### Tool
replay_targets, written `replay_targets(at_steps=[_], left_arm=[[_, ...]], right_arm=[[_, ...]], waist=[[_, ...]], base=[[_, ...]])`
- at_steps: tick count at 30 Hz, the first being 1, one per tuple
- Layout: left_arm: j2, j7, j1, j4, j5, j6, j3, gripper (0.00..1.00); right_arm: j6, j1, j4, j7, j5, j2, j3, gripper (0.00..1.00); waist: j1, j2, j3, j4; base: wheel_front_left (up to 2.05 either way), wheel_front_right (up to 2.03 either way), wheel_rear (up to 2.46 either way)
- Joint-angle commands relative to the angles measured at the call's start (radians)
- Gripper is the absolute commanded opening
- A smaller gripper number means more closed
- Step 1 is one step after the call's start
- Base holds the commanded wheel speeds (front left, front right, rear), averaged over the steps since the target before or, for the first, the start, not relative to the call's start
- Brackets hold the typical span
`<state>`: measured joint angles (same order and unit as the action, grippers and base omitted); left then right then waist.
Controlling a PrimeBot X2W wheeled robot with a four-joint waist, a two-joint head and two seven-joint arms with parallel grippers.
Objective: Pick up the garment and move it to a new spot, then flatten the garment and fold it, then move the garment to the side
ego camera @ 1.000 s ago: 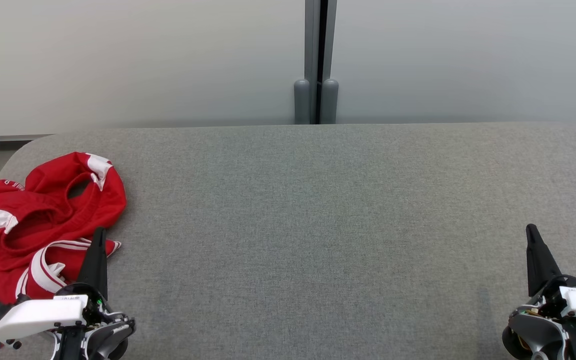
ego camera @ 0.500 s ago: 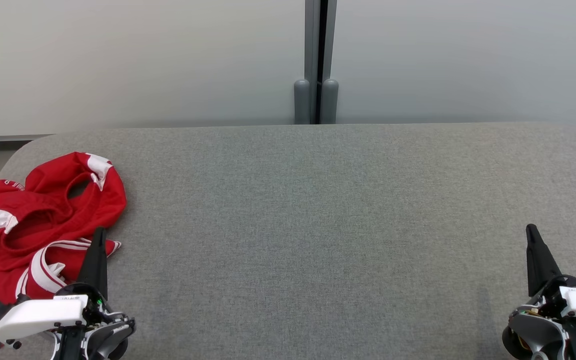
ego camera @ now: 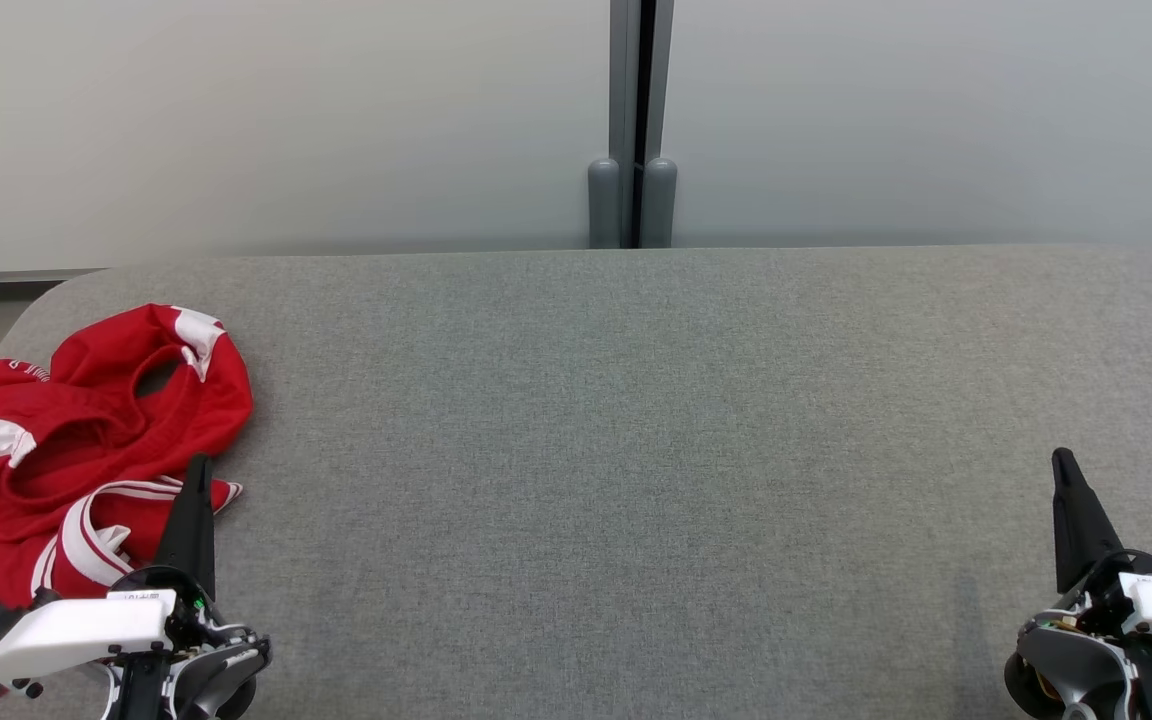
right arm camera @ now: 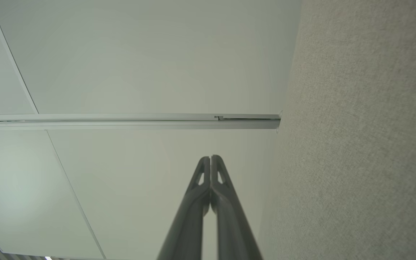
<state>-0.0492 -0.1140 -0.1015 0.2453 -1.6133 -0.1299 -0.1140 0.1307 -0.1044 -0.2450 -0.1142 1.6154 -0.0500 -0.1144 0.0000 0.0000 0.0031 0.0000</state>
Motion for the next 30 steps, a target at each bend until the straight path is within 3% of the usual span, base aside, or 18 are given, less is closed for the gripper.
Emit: replay_targets(at_steps=[1,30], left_arm=[[-0.003,-0.001,-0.017,0.001,0.001,-0.004,-0.002,0.0],[-0.003,-0.001,-0.017,0.001,0.001,-0.004,-0.002,0.0]], right_arm=[[0.0,-0.011,-0.001,-0.001,-0.005,-0.001,0.0,0.0],[0.0,-0.011,-0.001,-0.001,-0.005,-0.001,0.0,0.0]], waist=[[0.0,0.0,0.0,0.0],[0.0,0.0,0.0,0.0]], base=[[0.0,0.0,0.0],[0.0,0.0,0.0]])
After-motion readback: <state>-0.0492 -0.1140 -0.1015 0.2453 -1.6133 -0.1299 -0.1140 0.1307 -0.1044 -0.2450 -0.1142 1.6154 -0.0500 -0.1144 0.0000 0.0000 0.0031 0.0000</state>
